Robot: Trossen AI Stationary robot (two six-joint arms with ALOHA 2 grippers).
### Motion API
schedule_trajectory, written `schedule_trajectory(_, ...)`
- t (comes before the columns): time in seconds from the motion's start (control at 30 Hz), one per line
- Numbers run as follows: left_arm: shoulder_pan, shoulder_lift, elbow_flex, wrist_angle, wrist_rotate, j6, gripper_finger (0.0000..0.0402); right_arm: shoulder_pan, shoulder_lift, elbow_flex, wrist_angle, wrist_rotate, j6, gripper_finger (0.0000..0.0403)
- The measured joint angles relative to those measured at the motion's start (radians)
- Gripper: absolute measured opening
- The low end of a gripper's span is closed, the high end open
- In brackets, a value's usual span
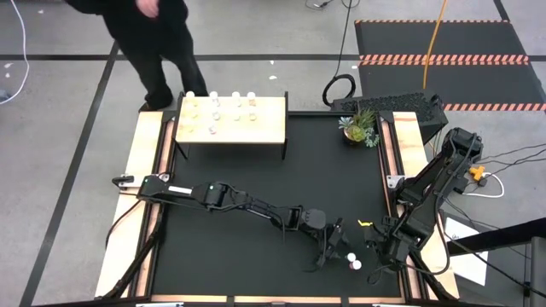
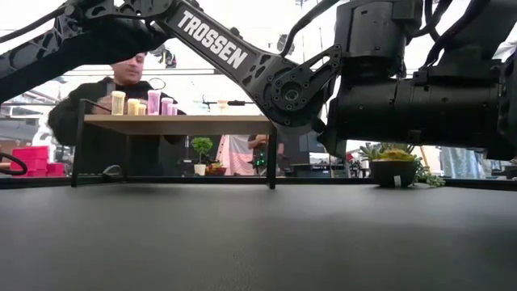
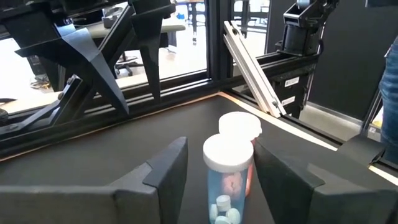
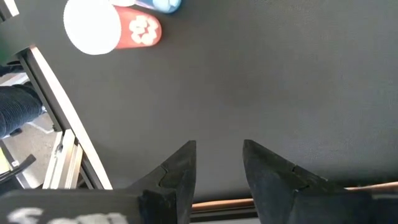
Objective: Pick and place medicine bottles onto shelf by color
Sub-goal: Put the blue medicine bottle aligned with the other blue medicine bottle on the shelf
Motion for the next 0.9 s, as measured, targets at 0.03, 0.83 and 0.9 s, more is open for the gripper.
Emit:
schedule_trajectory(0.03,0.000,0.000,0.000,-0.001,0.000,-0.002,0.0178,0.000,0.000,0.000,0.000,0.000,0.000,0.0125)
schedule_trajectory(0.83,0.027,-0.011,0.002,-0.036,-0.003,-0.070,0.0125,0.000,0.000,0.000,-0.006,0.006,-0.002,0.0125)
schedule_trajectory(0.9,0.035,-0.017,0.002,-0.045,-0.003,-0.096,0.0125,0.000,0.000,0.000,-0.011,0.008,-0.003,0.0125)
